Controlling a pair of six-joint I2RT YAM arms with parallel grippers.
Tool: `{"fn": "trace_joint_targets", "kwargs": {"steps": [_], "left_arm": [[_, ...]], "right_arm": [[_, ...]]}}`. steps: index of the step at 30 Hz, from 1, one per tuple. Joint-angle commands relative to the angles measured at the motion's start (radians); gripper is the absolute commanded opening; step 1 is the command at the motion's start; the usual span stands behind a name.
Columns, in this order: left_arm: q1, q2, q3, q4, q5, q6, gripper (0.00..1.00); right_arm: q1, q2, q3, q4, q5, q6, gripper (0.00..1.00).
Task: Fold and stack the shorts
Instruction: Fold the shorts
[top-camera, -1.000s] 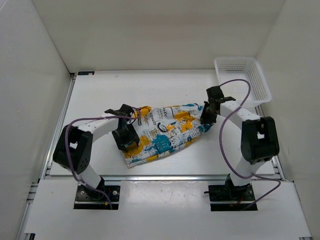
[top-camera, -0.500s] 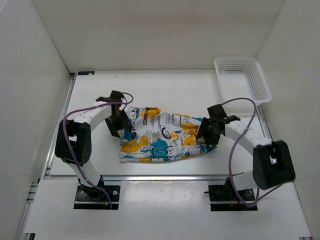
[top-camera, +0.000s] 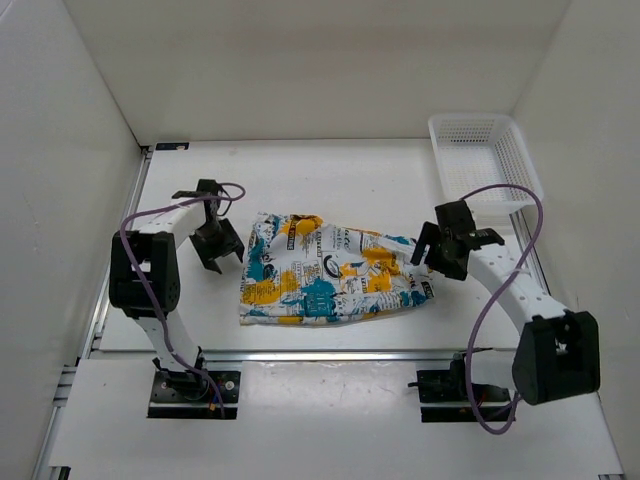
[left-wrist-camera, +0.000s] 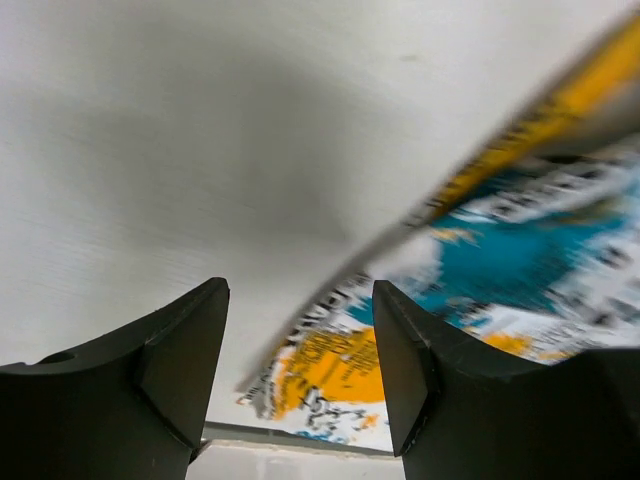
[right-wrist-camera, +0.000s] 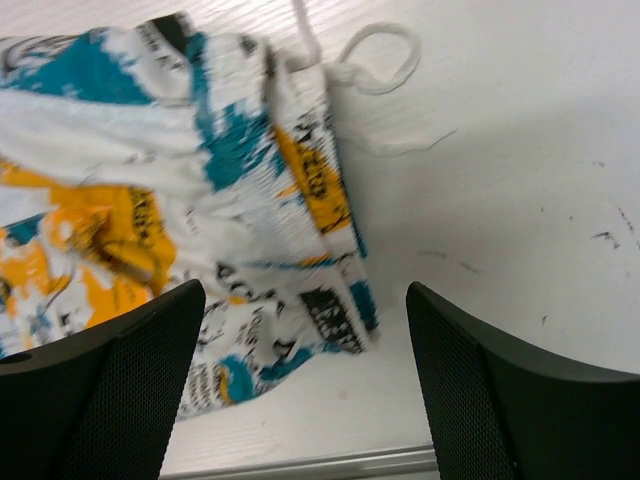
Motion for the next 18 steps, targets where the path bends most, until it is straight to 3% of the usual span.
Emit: {"fn": "trace_joint_targets", "kwargs": {"steps": [1, 6, 9, 18], "left_arm": [[0.001, -0.004, -0.034, 0.038, 0.064, 0.024, 0.70], [0.010, 0.019, -0.034, 0.056, 0.086, 0.024, 0.69], [0.010, 0.068, -0.024, 0.056, 0.110, 0.075, 0.69], [-0.032, 0.109, -0.047, 0.082, 0.150, 0.066, 0.67]], "right_arm": [[-0.030, 0.090, -0.003, 0.034, -0.049, -0.071, 0.88], [-0.030, 0.227, 0.008, 0.140, -0.172, -0.071, 0.90], [-0.030, 0.287, 0.017, 0.180, -0.260, -0.086, 0.85], [-0.059, 0.370, 0.035, 0.212, -0.225, -0.095, 0.47]]}}
